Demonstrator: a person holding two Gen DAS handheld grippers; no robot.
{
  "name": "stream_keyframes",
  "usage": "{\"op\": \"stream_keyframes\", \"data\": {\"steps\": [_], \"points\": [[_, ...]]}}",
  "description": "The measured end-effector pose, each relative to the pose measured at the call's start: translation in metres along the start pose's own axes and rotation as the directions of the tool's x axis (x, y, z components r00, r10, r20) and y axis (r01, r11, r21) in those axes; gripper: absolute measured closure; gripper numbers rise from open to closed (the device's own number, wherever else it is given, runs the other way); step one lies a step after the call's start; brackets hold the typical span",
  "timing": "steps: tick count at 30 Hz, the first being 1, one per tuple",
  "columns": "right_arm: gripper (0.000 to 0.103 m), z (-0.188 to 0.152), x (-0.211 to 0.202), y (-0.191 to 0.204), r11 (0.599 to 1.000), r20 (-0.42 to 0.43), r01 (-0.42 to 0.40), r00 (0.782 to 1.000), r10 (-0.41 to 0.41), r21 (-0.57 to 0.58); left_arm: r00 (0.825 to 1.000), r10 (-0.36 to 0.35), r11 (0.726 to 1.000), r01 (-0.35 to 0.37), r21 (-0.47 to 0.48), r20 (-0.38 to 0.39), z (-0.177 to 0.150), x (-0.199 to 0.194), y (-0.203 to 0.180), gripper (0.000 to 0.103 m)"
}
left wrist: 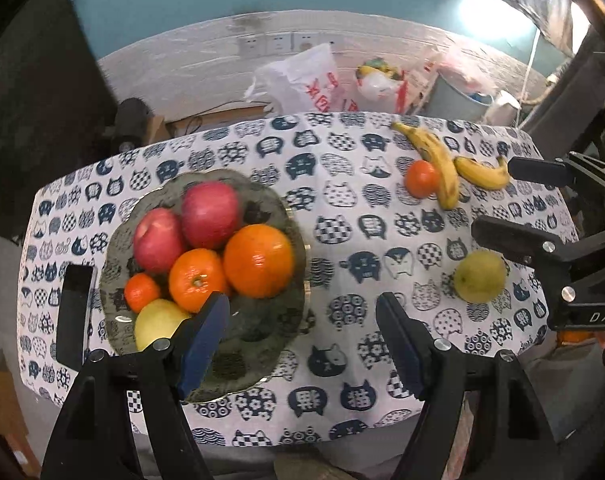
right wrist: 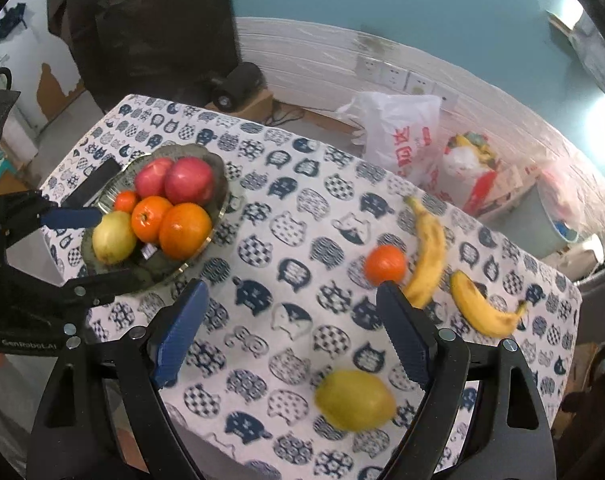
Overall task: Organize fruits
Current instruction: 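Move both grippers back toward the remaining fruit on the cloth, then grasp the yellow-green pear with the right gripper while the left grasps a small orange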
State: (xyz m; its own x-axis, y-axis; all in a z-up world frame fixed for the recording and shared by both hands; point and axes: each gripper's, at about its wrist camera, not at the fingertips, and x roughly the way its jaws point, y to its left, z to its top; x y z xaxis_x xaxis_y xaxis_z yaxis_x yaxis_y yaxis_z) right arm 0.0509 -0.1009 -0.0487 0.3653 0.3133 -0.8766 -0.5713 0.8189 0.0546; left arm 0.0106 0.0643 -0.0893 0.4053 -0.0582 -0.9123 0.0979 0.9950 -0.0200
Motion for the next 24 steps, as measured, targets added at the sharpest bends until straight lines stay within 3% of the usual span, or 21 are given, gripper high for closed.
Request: {"op": "stream_keyframes", "data": {"steps": [8, 24], "points": [[0.017, -0.029, -0.004, -0.030, 0.999, -0.034, 0.013, 0.999, -0.011, 0.042, 1.000, 0.006, 0.995, -0.005, 0.101, -0.016, 0.000, 0.006, -0.040, 0.026], [0.017, -0.088, 0.051, -0.064, 0.997, -0.199, -0.022, 0.979, 0.036, 0.070, 0.993, -0.021, 0.987, 0.040, 0.159, -0.119, -0.010, 0.051, -0.067, 0.026]]}}
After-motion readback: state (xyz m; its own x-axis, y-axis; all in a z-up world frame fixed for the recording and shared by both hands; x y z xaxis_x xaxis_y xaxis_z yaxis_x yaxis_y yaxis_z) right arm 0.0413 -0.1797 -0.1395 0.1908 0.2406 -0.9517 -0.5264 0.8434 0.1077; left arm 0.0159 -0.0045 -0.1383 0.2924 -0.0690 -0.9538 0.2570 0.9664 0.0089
